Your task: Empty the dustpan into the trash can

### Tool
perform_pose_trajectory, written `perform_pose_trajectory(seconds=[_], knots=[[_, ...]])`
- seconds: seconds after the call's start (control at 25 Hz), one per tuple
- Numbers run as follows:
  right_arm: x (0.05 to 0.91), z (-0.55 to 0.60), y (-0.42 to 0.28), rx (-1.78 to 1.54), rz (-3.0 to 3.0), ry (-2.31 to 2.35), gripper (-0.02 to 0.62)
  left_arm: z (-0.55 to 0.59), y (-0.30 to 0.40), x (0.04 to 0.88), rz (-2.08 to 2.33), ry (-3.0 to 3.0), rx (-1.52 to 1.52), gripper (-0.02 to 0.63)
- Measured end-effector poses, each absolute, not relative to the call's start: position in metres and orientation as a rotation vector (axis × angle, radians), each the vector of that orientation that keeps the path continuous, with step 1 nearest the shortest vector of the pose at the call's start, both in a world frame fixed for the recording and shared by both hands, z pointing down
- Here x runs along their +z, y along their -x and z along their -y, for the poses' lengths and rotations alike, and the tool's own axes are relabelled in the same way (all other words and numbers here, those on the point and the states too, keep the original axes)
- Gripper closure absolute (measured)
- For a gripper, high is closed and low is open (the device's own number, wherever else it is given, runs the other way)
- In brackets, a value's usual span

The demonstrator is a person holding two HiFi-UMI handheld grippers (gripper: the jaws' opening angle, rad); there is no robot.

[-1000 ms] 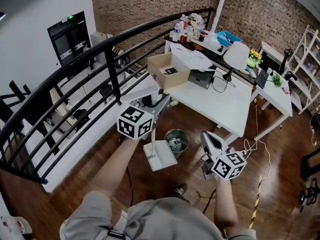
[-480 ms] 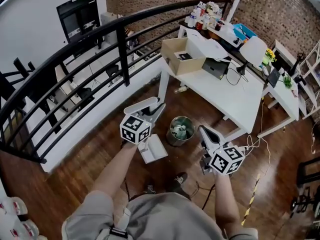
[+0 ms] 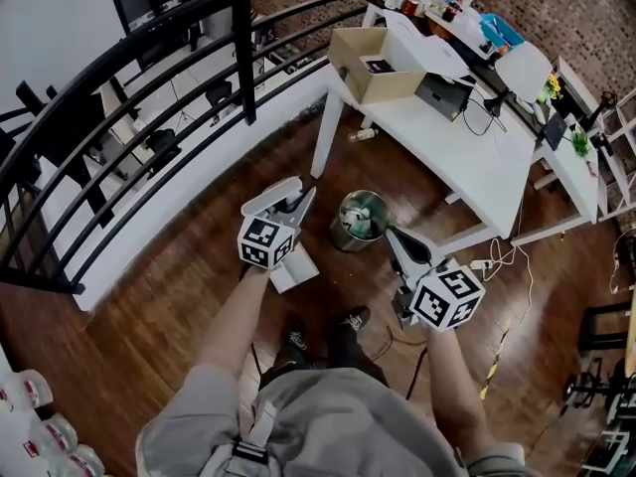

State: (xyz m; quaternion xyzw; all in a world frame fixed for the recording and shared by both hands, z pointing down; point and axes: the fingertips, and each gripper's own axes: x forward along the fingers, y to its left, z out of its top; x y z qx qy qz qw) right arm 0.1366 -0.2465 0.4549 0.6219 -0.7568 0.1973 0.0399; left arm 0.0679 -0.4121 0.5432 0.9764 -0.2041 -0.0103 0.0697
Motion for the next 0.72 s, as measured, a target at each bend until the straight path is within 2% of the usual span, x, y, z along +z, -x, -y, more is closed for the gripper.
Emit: perform_pose_trajectory(seconds=[0.36, 0.72], knots=[[0.471, 0.249, -0.107, 0.660, 2.339, -1.837, 0.597, 0.410, -0.016, 0.578, 0.669, -2.872, -0.086, 0.486], [0.483, 0.269, -0.053, 0.656, 2.414, -1.656, 0.597, 0.411, 0.057, 0.601, 0.947, -2.821, -0.083, 0.453]])
